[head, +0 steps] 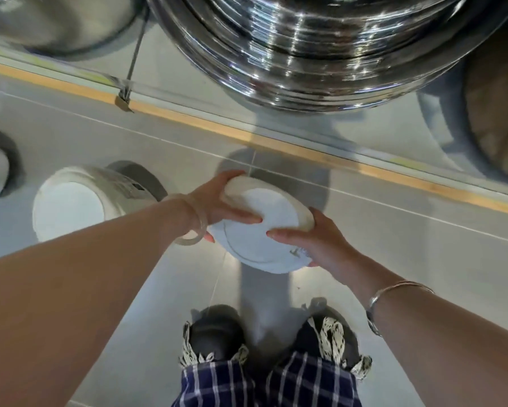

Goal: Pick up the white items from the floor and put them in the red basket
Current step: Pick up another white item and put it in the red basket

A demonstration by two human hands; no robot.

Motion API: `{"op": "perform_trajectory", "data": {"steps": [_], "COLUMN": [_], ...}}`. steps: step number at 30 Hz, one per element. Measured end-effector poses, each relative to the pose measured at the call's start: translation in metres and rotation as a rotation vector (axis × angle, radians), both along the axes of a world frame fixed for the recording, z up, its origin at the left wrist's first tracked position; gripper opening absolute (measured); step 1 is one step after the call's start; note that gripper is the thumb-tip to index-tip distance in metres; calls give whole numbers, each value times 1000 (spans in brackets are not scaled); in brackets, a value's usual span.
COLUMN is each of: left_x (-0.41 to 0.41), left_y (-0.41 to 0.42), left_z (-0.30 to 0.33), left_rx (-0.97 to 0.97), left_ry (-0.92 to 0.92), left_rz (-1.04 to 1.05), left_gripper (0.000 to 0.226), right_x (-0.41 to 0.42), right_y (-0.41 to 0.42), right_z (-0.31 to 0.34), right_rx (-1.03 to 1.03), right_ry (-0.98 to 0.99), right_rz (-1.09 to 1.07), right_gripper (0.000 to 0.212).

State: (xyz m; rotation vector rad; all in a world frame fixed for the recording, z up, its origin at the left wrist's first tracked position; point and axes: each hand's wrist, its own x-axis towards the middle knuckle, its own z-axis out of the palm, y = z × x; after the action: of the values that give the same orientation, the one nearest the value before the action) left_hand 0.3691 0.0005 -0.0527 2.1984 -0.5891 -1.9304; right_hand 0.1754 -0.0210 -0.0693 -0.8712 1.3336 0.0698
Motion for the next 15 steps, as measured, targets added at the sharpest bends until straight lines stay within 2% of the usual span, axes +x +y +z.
{"op": "perform_trajectory", "data": {"steps": [5, 11, 15], "left_x": [-11, -22, -40], "left_y": [2, 19, 46], "left_z": [-9, 8, 50], "left_rx": [34, 66, 88], "left_ry": [86, 112, 117], "left_rz": [64, 133, 149], "left_gripper": [69, 64, 68], "right_x": [-18, -27, -45], "right_y": [-2, 12, 35], "right_z": [-13, 5, 48], "right_rx": [-23, -39, -15], "right_ry": [-38, -64, -10], "right_rz": [77, 66, 107], "right_gripper": [72, 50, 76]}}
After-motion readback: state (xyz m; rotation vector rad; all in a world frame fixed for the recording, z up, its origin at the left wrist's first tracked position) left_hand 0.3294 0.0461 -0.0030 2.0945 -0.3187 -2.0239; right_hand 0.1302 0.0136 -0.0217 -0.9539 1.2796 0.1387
